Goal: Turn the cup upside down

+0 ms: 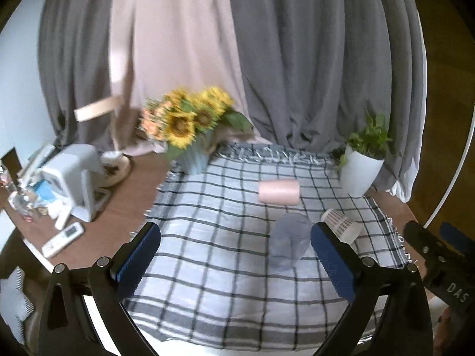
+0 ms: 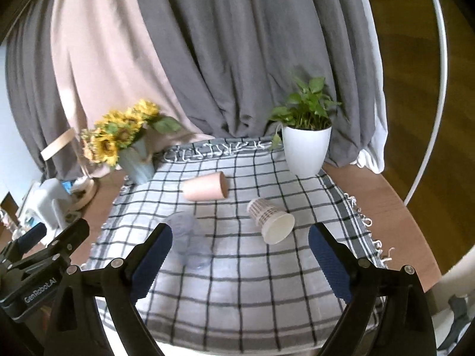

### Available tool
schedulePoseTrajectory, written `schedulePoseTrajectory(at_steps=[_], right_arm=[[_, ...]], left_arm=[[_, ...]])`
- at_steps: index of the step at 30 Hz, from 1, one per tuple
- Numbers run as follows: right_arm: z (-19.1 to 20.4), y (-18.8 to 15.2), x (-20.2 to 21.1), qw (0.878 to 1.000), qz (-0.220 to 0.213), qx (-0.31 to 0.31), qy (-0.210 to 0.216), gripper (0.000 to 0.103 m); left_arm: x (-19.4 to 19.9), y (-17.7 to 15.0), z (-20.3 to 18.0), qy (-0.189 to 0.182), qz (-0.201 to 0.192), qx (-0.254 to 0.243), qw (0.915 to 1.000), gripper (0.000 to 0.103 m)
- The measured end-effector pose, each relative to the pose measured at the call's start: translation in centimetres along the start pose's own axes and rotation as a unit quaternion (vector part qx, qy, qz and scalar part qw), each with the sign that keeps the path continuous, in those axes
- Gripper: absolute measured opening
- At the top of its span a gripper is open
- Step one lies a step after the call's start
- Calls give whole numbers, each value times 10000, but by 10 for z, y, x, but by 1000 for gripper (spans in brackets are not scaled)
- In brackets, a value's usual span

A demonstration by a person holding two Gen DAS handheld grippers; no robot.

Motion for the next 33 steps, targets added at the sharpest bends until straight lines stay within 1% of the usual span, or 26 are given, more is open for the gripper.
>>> schedulePoseTrajectory(at_steps=[2,6,11,15,20,25,31,33], right_arm=[[6,-5,21,9999,-157,11,-48,93],[15,-23,65,9991,-385,37,-182,93],[24,-43,109,9971,-644,64,-395,93],[26,-57,138,9966,-710,-42,-420,93],[20,-69,162,9957,-784,-70,-483,93],[8,-77,171,9962,-760,-102,-423,93],[-8,-75,179,9960,-791,-38,-420,93],[-11,-75,180,9958,-809,-31,-430,93]], left_arm=[[19,-4,9,89,-128,-113,9998,103],[50,-16,18,93,-261,-334,9991,103],[84,-32,22,-177,-285,-426,9985,103],[105,-38,21,-304,-340,-415,9981,103],[128,-45,13,-304,-465,-542,9970,103],[141,-47,1,-318,-581,-523,9964,103],[149,-49,-16,-398,-616,-519,9960,103],[152,-49,-20,-374,-637,-508,9960,103]])
Point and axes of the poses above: each gripper's, at about its wrist camera, not at the fingertips, and x roughly against the way its jaws point, z to its left, y to its top, the point moved 10 cm from there along -x, roughly the way its jaws point, and after that the axes turned 6 degrees about -y, right-handed, at the moved point
